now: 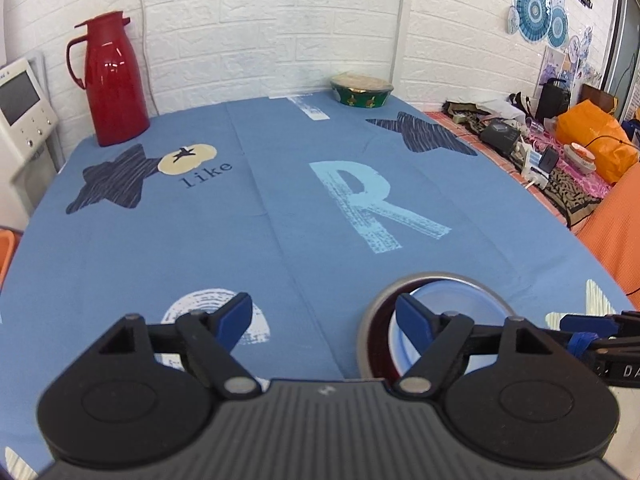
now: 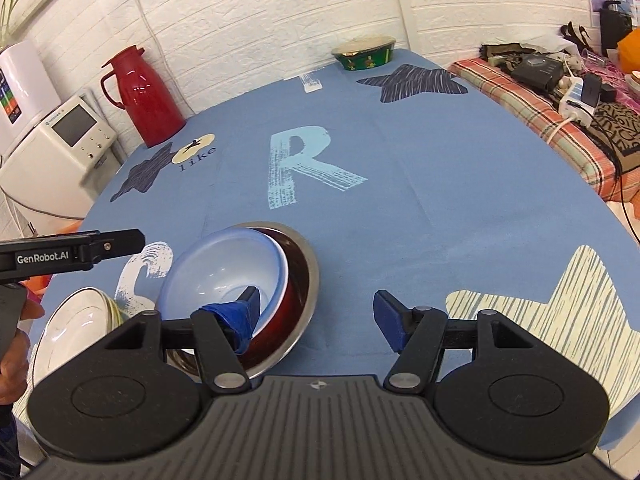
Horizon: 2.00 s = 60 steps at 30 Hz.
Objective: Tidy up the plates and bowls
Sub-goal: 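Grasp the steel bowl rim holding the nested bowls with the left tool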
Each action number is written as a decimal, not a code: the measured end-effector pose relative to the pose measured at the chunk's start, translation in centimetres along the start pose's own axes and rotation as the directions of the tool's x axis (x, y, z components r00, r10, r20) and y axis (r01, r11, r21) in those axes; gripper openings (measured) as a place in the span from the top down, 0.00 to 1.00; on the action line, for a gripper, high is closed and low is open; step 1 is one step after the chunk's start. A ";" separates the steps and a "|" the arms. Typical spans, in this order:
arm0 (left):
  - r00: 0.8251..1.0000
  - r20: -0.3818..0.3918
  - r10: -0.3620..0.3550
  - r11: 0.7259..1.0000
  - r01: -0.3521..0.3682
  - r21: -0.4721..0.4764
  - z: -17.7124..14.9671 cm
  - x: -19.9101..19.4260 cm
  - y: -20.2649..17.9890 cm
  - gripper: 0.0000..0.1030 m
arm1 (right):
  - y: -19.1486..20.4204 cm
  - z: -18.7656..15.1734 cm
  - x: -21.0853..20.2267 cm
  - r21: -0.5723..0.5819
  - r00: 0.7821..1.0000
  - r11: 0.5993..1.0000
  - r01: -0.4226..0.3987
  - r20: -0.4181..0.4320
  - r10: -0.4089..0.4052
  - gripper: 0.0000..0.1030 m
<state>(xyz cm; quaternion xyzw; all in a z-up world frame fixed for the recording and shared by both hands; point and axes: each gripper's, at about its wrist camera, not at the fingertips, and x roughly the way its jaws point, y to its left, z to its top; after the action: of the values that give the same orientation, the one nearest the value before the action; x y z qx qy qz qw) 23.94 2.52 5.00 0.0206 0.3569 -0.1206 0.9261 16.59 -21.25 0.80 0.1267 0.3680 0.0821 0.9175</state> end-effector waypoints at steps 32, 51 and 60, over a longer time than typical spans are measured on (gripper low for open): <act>0.923 -0.318 -0.216 0.976 0.207 -0.062 -0.6 7.0 3.5 0.22 | -2.0 -0.3 0.4 0.043 0.997 0.999 -0.003 -0.074 0.006 0.51; 0.924 -0.301 -0.237 0.971 0.220 -0.088 -1.6 7.9 4.0 0.15 | -1.3 0.5 3.6 -0.044 0.989 0.998 0.035 -0.145 -0.041 0.41; 0.933 -0.290 -0.212 0.976 0.185 -0.118 -1.5 7.6 4.1 0.14 | -1.0 0.4 5.0 -0.069 0.985 0.995 0.075 -0.153 -0.084 0.29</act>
<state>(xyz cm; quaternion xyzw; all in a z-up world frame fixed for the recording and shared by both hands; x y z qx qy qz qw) 29.40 5.11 -1.41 -0.0384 0.4989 -0.1930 0.8440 20.52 -21.06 -2.55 0.0762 0.4404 0.0665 0.8921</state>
